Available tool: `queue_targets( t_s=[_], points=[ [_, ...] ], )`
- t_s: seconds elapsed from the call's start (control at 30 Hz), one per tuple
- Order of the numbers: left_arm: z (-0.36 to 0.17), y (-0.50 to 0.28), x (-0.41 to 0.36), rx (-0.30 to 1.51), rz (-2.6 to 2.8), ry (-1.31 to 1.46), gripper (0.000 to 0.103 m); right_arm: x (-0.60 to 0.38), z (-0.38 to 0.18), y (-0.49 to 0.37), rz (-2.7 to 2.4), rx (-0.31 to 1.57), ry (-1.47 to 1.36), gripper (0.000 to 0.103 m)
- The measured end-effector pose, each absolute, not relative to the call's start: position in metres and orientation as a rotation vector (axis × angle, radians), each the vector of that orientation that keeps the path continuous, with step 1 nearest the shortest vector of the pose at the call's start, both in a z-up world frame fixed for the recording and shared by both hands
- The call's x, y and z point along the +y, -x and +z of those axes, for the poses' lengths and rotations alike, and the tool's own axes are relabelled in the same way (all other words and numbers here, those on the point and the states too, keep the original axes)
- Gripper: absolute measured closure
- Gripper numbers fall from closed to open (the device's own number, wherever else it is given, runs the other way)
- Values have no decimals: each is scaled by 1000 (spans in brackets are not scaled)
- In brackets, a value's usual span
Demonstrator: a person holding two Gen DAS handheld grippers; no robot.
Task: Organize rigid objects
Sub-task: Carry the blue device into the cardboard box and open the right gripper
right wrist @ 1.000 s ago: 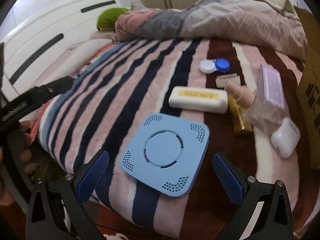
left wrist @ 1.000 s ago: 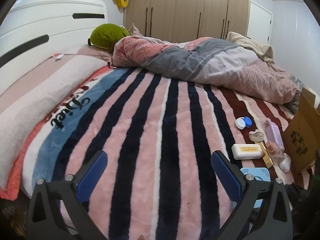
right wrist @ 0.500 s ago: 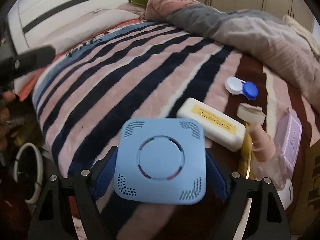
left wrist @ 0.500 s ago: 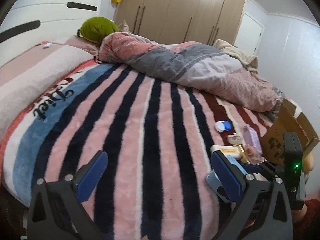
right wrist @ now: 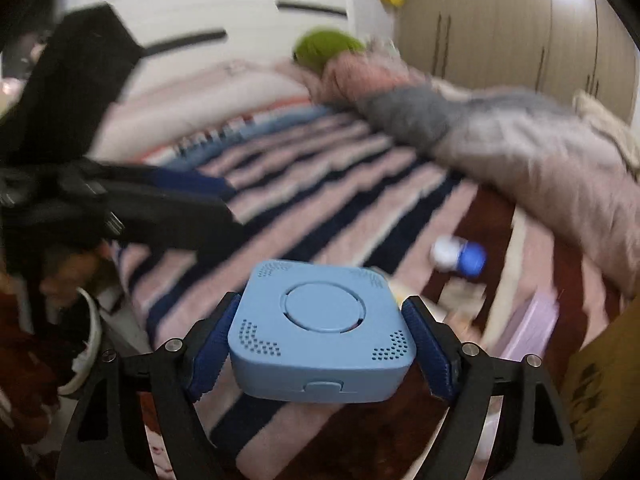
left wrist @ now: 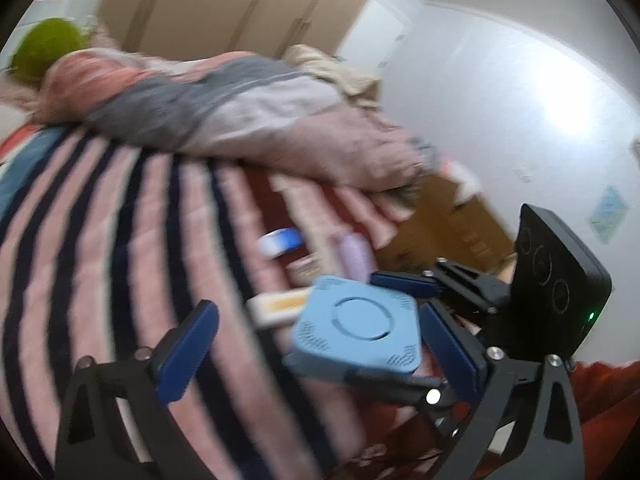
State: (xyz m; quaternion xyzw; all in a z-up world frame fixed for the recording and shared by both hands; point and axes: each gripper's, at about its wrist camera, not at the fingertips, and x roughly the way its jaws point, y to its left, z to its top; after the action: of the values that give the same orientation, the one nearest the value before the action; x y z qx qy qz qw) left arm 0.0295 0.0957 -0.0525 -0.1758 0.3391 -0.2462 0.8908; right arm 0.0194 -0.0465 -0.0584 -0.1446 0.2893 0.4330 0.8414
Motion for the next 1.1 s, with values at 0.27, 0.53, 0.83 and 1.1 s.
queue_targets(
  t_s=[0.27,0.53,0.83,1.1],
  points=[
    [4,-53,47,678,-682,323,6,-101,9,-10,867,383,299,24],
    [36,-86,-56,735,-820,164,9,-170,35,-19,719,283,287,24],
    [40,-139,-148,795,-903,29,19,-250,34,-60,595,370,227,24],
    [24,-180,-195,886,-956,-17,19,-285,28,-103,542,562,210,24]
  ],
)
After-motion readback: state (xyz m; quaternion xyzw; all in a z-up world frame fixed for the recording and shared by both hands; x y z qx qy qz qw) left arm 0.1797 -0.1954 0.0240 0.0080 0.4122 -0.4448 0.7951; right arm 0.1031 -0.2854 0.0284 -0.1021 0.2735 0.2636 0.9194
